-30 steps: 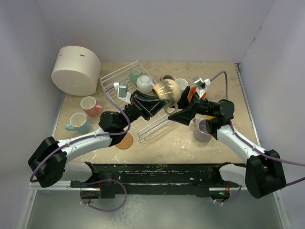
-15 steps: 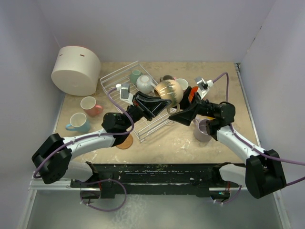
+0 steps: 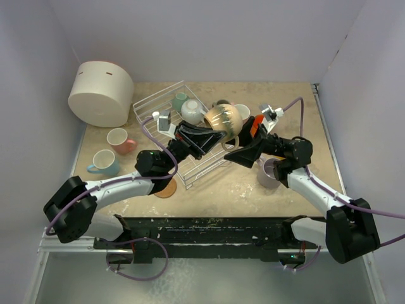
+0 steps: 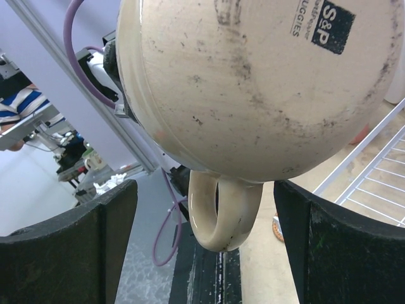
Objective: Load the cups into the dish rack
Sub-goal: Turn the cup upside down in the dish rack.
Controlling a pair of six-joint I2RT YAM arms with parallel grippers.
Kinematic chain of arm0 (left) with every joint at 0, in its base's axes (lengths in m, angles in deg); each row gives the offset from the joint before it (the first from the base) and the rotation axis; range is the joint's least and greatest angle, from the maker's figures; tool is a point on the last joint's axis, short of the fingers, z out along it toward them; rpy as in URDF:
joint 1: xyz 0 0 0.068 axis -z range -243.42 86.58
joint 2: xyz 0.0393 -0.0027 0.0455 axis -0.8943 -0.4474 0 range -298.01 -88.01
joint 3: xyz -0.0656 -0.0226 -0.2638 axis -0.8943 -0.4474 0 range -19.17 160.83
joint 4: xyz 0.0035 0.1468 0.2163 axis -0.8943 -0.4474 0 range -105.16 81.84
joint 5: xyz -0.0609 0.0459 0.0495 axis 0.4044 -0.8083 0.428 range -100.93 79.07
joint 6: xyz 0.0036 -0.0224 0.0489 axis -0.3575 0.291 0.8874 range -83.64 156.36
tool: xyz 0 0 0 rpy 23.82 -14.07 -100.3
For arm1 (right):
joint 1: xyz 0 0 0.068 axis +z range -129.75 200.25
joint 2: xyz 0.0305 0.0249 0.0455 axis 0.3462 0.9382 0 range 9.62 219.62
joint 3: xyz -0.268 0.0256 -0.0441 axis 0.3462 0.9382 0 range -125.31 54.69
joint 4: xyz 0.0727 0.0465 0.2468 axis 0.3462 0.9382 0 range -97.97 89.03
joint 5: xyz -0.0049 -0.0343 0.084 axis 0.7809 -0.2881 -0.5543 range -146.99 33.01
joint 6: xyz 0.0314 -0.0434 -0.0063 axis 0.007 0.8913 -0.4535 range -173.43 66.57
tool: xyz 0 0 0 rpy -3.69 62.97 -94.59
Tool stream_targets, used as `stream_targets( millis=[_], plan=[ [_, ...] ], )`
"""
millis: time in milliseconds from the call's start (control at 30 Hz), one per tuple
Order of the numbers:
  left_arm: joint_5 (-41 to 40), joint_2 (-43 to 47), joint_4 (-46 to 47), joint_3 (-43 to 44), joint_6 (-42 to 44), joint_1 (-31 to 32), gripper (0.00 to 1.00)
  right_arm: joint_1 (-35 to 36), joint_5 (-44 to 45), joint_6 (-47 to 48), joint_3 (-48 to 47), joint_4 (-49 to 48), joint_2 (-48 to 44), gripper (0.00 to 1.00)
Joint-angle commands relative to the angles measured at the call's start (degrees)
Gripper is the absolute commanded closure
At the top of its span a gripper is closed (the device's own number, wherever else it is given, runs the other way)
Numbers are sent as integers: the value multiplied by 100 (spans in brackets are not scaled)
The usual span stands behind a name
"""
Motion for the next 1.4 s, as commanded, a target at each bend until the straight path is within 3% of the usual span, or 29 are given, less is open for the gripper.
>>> stream_targets(
  millis=[0, 400, 600, 733, 833, 933, 1067, 1133, 1367],
  plan=[
    [-128, 62, 1165, 180, -86, 45, 100, 16, 153, -21, 25, -422, -172, 11],
    [-135, -40, 1364, 82, -148, 116, 100, 7, 237, -74, 20, -375, -102, 17],
    [-135, -81, 1414, 32, -199, 137, 100, -11, 245, -58, 23, -313, -117, 28],
    [-131, -84, 1414, 25, -200, 152, 100, -35, 246, -56, 21, -263, -88, 45],
    [-126, -71, 1412, 4, -200, 161, 100, -44, 225, -65, 18, -238, -60, 65],
    [-150, -50, 1414, -64, -194, 161, 100, -47, 135, -45, -20, -186, -12, 100],
    [-237, -3, 1415, -208, -169, 160, 100, -68, -9, 2, -94, -116, 26, 100],
    [-314, 46, 1415, -331, -160, 161, 92, -90, -88, 73, -110, -86, 22, 100],
    [-682, 596, 871, -961, -56, 159, 51, -185, -367, 672, -195, 322, -6, 100]
  ],
)
